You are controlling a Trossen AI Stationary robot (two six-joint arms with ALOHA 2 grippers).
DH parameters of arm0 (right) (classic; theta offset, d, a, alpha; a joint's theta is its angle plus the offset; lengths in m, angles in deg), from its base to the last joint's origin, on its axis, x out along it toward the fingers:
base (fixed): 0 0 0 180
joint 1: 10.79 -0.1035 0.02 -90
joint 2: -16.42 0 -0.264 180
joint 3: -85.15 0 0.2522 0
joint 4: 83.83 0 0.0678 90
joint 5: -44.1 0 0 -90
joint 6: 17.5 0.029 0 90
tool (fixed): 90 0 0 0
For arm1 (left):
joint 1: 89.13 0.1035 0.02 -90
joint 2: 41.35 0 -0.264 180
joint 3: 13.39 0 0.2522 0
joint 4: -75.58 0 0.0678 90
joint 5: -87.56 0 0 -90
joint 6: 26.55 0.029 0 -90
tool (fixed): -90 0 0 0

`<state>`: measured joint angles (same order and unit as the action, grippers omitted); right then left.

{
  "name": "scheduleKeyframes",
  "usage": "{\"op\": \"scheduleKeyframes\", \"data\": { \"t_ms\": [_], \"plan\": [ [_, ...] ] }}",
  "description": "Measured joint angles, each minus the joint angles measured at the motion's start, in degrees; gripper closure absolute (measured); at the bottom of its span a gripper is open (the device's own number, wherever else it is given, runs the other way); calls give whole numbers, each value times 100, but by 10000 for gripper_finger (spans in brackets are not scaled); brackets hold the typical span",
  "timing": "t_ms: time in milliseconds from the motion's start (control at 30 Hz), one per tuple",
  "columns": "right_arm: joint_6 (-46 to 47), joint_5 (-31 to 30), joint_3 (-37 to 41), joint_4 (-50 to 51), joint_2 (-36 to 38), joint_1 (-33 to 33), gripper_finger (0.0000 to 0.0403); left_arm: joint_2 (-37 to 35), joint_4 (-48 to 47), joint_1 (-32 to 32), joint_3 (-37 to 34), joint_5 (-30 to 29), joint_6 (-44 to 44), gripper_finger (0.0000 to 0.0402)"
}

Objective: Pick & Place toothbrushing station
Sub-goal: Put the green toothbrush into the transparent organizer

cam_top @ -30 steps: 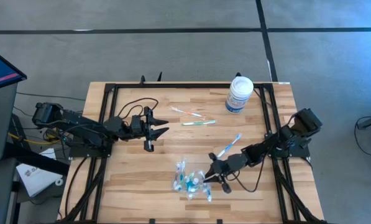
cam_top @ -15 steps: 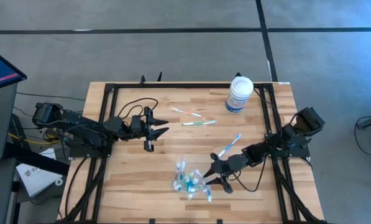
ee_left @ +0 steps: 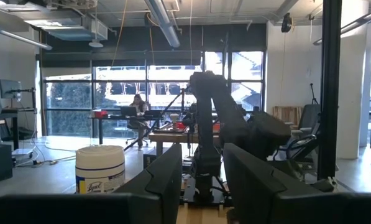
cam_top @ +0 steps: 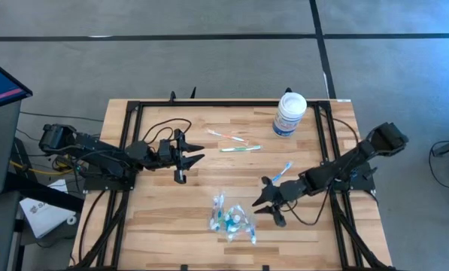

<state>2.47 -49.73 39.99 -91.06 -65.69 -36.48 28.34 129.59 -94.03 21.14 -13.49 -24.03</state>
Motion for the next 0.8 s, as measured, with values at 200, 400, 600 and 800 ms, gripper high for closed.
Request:
{"op": "scheduleKeyframes", "data": {
  "t_ms": [200,400,600,800],
  "plan": [
    [2,-220,0,914,560,99,295,2,-7,0,0,0,1,289],
    [-18,-605,0,1644,850,519,296,2,-7,0,0,-1,2,289],
    [-90,-922,0,1974,910,1324,296,2,-7,0,0,-2,2,289],
    [59,-975,4,2190,864,2133,296,2,-9,0,0,-2,2,289]
  ]
}}
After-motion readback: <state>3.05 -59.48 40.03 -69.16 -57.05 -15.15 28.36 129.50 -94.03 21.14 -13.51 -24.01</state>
